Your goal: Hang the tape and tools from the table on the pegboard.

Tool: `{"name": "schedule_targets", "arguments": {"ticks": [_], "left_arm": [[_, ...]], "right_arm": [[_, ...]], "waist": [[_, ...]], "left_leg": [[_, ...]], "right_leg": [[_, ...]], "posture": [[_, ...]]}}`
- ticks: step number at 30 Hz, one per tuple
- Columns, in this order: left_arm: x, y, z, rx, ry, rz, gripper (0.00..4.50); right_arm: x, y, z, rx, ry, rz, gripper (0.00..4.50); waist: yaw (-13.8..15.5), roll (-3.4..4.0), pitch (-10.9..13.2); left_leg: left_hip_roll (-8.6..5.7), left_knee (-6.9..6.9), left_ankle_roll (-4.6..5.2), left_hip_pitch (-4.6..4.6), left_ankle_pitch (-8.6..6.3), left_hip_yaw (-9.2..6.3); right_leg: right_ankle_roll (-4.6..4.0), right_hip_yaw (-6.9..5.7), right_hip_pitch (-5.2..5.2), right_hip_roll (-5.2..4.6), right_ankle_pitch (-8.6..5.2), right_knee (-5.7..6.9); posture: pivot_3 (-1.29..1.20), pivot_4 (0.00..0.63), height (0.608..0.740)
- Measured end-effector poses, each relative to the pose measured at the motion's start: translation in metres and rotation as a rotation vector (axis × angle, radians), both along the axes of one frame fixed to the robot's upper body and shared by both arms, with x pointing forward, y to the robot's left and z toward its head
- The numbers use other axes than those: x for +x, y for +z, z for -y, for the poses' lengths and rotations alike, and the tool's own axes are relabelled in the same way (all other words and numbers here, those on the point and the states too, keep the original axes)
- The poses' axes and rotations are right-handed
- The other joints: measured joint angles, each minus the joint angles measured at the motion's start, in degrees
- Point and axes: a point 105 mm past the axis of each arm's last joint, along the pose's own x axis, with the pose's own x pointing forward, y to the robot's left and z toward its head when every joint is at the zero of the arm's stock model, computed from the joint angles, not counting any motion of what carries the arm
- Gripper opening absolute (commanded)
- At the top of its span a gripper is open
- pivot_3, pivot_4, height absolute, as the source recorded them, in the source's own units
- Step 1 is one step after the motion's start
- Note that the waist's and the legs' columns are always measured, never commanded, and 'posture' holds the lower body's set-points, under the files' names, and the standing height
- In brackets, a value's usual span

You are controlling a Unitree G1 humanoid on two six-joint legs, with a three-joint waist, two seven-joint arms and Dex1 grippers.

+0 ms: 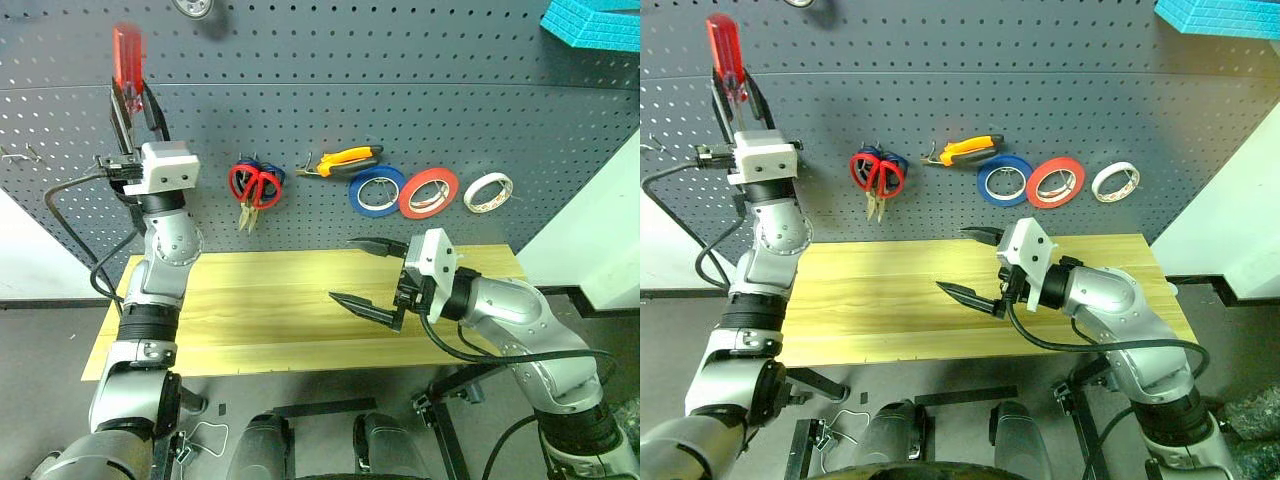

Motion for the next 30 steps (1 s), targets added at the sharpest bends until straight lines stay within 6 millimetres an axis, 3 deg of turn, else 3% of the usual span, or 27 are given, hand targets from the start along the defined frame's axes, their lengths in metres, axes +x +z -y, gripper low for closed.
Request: {"name": "schedule_targets", "arguments": {"ticks": [7,20,24,30], "left_arm": [[-0.004,0.003,-0.011,0.017,0.033,0.015,0.85],[-0.009,-0.025,-0.060,-0.105,0.149,-0.076,0.85],[-0.007,-0.023,-0.058,-0.114,0.129,-0.073,0.85],[-0.006,0.001,-0.045,-0.105,0.060,-0.007,0.85]], "right_arm": [[-0.007,-0.003,-0.001,0.000,0.007,-0.033,4.50],[-0.020,-0.004,0.007,-0.041,0.030,-0.098,4.50],[-0.024,-0.006,0.009,-0.058,0.034,-0.129,4.50],[-0.028,-0.010,0.010,-0.063,0.034,-0.155,4.50]], "waist": [[0.0,0.01,0.0],[0.0,0.04,0.2],[0.0,0.00,0.6],[-0.1,-0.01,0.9]], "left_leg": [[0.01,0.00,0.00,0.00,0.00,0.00],[0.04,0.00,0.00,0.06,0.00,0.01],[0.05,0.00,0.00,0.05,0.00,0.01],[0.05,0.00,0.00,0.04,0.00,0.01]], "right_leg": [[-0.02,0.01,0.00,-0.01,-0.01,0.01],[-0.27,0.05,0.00,-0.04,-0.16,0.03],[-0.29,0.05,0.00,-0.05,-0.16,0.03],[-0.30,0.06,0.00,-0.05,-0.17,0.01]], "posture": [[0.01,0.112,0.716],[-0.06,0.157,0.716],[-0.06,0.168,0.716],[-0.06,0.170,0.716]]}}
